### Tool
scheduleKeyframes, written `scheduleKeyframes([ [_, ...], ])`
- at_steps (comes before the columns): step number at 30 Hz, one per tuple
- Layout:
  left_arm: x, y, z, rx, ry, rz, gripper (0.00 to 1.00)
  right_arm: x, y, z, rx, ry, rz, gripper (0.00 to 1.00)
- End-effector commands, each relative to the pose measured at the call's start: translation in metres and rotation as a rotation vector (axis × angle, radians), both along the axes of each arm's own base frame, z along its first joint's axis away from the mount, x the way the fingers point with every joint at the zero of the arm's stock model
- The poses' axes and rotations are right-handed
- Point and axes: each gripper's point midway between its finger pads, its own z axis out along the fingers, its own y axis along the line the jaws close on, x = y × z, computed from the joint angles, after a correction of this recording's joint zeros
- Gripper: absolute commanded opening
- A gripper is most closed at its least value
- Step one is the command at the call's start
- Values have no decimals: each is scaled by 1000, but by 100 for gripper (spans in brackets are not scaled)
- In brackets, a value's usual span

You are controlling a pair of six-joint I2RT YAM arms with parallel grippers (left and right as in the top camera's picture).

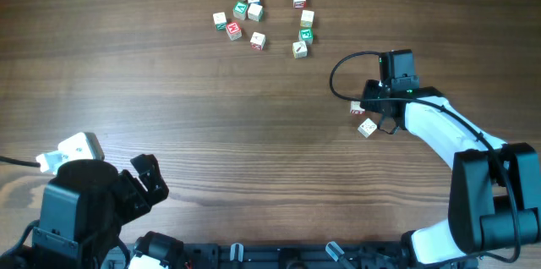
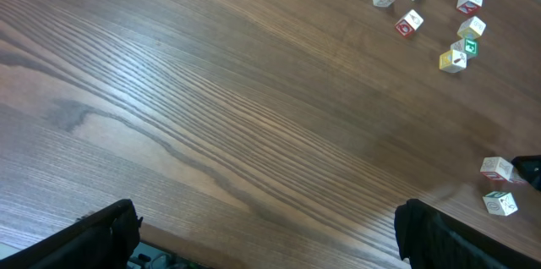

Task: Form a circle

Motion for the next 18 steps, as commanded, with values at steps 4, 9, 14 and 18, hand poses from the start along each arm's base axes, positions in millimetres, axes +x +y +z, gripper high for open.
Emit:
scheduleKeyframes([
  [4,1,0,0,-12,0,12,100,14,3,8,-2,-38,32,47],
  [9,1,0,0,-12,0,12,100,31,-1,35,-7,-89,-21,50],
  [14,1,0,0,-12,0,12,100,17,-26,29,-60,-30,-122,31],
  [18,1,0,0,-12,0,12,100,3,-43,25,-56,36,-187,22],
])
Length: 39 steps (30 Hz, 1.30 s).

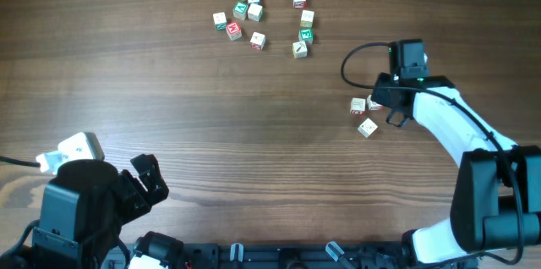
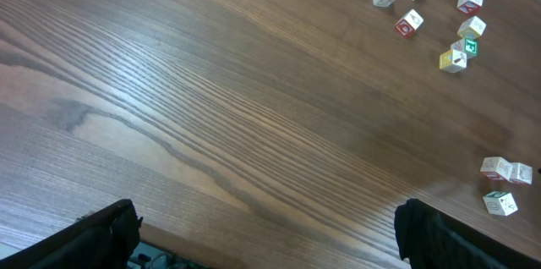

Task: Form a circle

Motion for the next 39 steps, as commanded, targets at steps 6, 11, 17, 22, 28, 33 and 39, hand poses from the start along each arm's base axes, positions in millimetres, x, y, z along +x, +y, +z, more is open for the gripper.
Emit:
scheduleKeyframes([
  [6,1,-1,0,-12,0,12,100,17,-10,38,9,-93,-55,13],
  [11,1,-1,0,-12,0,12,100,18,-10,42,11,-109,-56,10],
  [17,1,-1,0,-12,0,12,100,22,-10,43,13,-124,-56,26],
  [22,1,-1,0,-12,0,12,100,24,3,42,80,-127,-18,13],
  [28,1,-1,0,-12,0,12,100,31,19,34,122,-123,101,13],
  [33,1,-1,0,-12,0,12,100,31,30,34,179,-123,129,10],
  [39,1,-1,0,-12,0,12,100,35,46,21,266,-111,157,5],
])
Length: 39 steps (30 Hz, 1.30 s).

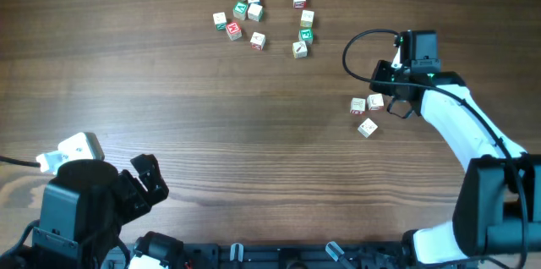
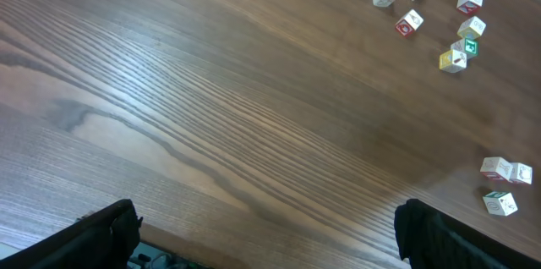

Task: Form a circle

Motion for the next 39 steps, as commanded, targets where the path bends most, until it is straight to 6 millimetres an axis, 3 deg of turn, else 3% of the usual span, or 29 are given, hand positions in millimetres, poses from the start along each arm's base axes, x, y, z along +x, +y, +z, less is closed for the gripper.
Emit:
scheduleKeyframes([
  [1,1,0,0,-12,1,12,100,7,15,-7,78,7,37,4],
  [11,1,0,0,-12,1,12,100,13,26,-1,146,-22,27,4],
  [19,1,0,0,-12,1,12,100,6,14,-32,61,55,-14,4],
  [27,1,0,0,-12,1,12,100,-10,5,-40,25,126,-60,4],
  [39,1,0,0,-12,1,12,100,-12,19,-40,82,136,3,4],
])
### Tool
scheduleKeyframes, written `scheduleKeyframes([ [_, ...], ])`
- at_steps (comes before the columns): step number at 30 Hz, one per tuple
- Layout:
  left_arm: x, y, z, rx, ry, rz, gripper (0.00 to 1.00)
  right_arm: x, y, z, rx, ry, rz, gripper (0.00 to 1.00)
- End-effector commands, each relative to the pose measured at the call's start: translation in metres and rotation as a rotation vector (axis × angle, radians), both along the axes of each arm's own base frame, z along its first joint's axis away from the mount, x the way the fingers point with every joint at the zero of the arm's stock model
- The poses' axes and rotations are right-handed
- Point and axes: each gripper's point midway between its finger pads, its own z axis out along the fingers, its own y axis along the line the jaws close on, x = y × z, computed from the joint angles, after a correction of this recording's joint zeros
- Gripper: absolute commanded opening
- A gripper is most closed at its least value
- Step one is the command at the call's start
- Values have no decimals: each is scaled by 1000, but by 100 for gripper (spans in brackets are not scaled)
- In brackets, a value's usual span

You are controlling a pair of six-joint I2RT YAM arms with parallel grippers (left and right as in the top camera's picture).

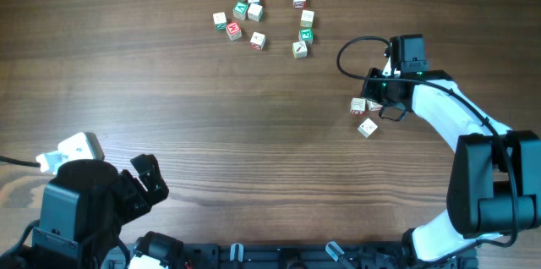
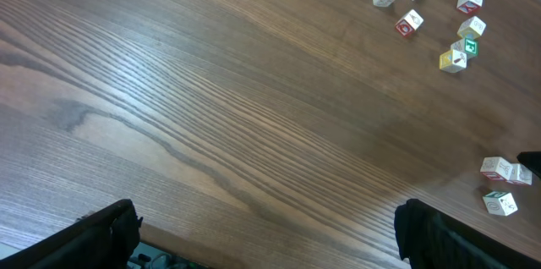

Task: Form a circle

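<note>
Small white letter cubes lie on the wooden table (image 1: 152,74). One cluster (image 1: 241,11) sits at the back, with a short column of cubes (image 1: 302,25) to its right. Apart from them, at the right, a cube (image 1: 358,106) and a second cube (image 1: 374,104) lie side by side, and a third cube (image 1: 366,128) lies just in front. My right gripper (image 1: 382,100) hangs open right beside the second cube, partly over it. My left gripper (image 2: 266,235) stands open at the near left, nothing between its fingers. The left wrist view also shows the pair (image 2: 496,167).
The right arm's black cable (image 1: 348,56) loops out toward the column of cubes. The left arm's base (image 1: 80,201) fills the near left corner.
My right gripper has moved a little to the left and now partly covers the second cube of the pair. The cubes and my left arm have not moved.
At first my right gripper covered the spot beside the right-hand cube, and only two cubes showed there. Then it had drawn back to the right, with a second cube lying next to the first. It stayed back, and now it is at that cube again.
</note>
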Motion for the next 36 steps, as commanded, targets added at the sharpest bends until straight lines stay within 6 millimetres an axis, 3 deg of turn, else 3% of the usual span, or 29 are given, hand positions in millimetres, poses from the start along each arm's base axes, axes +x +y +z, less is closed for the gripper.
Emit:
scheduleKeyframes([
  [1,1,0,0,-12,0,11,100,1,6,-3,24,8,25,4],
  [4,1,0,0,-12,0,11,100,7,4,1,12,-15,17,4],
  [7,1,0,0,-12,0,11,100,26,-15,16,-72,-68,-73,4],
  [10,1,0,0,-12,0,11,100,14,-34,10,-136,-16,-192,4],
  [14,1,0,0,-12,0,11,100,-1,-42,5,-153,43,-279,4],
  [25,1,0,0,-12,0,11,100,-4,-25,2,-97,68,-160,4],
  [36,1,0,0,-12,0,11,100,-3,-20,3,-82,62,-126,4],
])
